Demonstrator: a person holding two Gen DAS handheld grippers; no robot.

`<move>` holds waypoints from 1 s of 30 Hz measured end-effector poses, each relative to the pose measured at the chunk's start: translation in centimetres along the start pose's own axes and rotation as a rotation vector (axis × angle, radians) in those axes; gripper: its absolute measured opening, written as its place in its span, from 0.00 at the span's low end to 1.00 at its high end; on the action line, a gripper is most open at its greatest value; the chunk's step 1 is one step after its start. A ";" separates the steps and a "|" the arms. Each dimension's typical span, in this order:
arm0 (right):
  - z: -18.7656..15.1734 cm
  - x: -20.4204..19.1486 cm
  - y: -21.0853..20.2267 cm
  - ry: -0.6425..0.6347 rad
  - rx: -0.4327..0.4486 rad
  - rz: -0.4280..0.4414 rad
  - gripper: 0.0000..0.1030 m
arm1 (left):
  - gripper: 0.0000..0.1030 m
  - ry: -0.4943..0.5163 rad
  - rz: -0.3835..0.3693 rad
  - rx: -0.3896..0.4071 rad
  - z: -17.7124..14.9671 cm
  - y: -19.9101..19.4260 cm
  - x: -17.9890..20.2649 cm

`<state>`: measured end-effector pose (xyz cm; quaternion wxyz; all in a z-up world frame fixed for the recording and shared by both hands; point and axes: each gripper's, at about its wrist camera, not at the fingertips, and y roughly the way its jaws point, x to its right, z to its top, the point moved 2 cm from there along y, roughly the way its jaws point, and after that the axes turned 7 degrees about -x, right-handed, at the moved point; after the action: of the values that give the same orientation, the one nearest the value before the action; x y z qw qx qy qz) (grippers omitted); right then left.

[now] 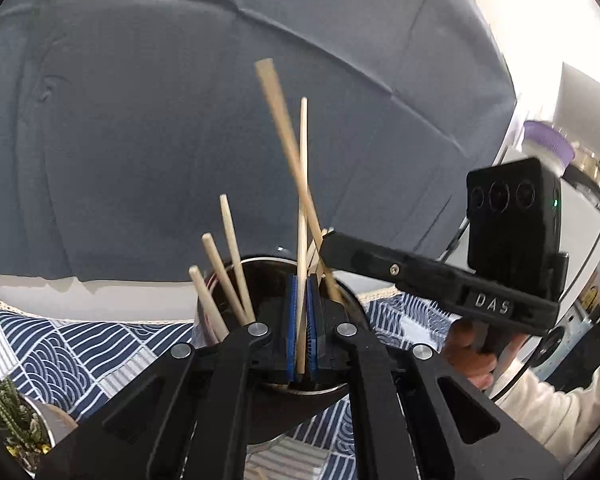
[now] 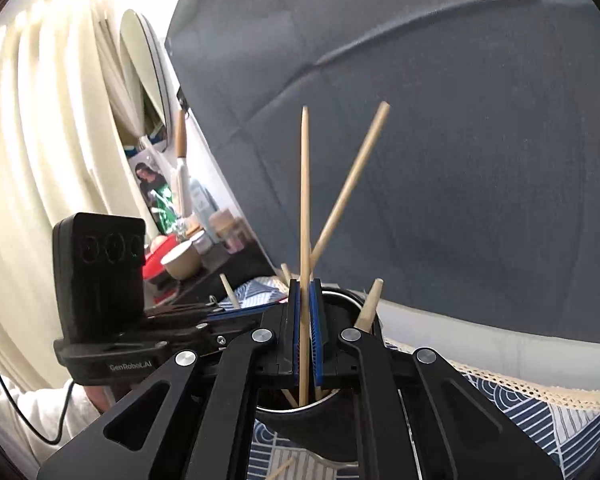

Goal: Organize utensils
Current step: 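Lower the sticks into the cup and open the left gripper while the right gripper releases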

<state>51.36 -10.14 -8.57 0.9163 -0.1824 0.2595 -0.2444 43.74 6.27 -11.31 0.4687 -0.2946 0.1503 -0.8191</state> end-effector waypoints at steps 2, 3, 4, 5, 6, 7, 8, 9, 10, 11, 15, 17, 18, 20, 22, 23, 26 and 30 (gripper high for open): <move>0.0 -0.3 0.2 -0.004 -0.009 -0.014 0.05 | 0.05 0.012 0.010 -0.017 -0.2 0.1 0.3; -0.2 -0.4 0.5 -0.013 -0.024 -0.033 0.05 | 0.05 0.021 0.014 -0.028 -0.3 0.2 0.3; -0.3 -0.7 0.8 -0.020 -0.036 -0.045 0.05 | 0.05 0.027 0.018 -0.038 -0.4 0.3 0.4; -0.5 -0.8 1.0 -0.026 -0.048 -0.053 0.05 | 0.05 0.034 0.029 -0.042 -0.4 0.2 0.6; -0.7 -1.1 1.1 -0.033 -0.060 -0.060 0.05 | 0.05 0.037 0.029 -0.044 -0.3 -0.1 0.7; -0.8 -1.3 1.5 -0.037 -0.067 -0.065 0.05 | 0.05 0.038 0.023 -0.050 -0.3 -0.2 0.8; -1.0 -1.4 1.5 -0.039 -0.074 -0.068 0.05 | 0.05 0.041 0.027 -0.058 -0.4 -0.3 0.8; -1.1 -1.6 1.5 -0.041 -0.078 -0.071 0.05 | 0.05 0.046 0.033 -0.065 -0.4 -0.4 1.0; -1.2 -1.7 1.5 -0.044 -0.085 -0.070 0.05 | 0.05 0.056 0.042 -0.075 -0.6 -0.5 1.1; -1.2 -1.9 1.5 -0.046 -0.089 -0.068 0.07 | 0.05 0.066 0.051 -0.083 -0.8 -0.5 1.2; -1.2 -2.0 1.0 -0.034 -0.088 -0.089 0.08 | 0.05 0.067 0.056 -0.098 -1.1 -1.2 1.5; -1.4 -1.7 0.6 -0.020 -0.091 -0.098 0.09 | 0.05 0.073 0.055 -0.115 -1.1 -1.6 1.7; -1.5 -1.5 0.4 -0.012 -0.094 -0.102 0.09 | 0.05 0.079 0.064 -0.118 -1.1 -1.7 1.6; -1.8 -1.4 0.2 0.001 -0.097 -0.126 0.09 | 0.05 0.092 0.071 -0.132 -1.2 -2.3 2.0; -1.9 -1.6 -0.1 0.015 -0.096 -0.120 0.09 | 0.05 0.092 0.070 -0.139 -1.3 -3.1 2.4; -2.0 -1.7 -0.4 0.016 -0.097 -0.124 0.09 | 0.05 0.092 0.074 -0.151 -1.4 -3.5 2.6; -2.3 -2.2 -0.9 0.013 -0.107 -0.133 0.09 | 0.05 0.102 0.100 -0.180 -2.1 -4.7 3.1; -2.9 -3.1 -2.1 0.010 -0.107 -0.141 0.09 | 0.05 0.105 0.142 -0.217 -2.5 -6.8 3.6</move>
<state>46.72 -10.74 -8.73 0.8845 -0.2479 0.2633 -0.2949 36.13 6.60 -8.45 0.4825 -0.2887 0.2827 -0.7771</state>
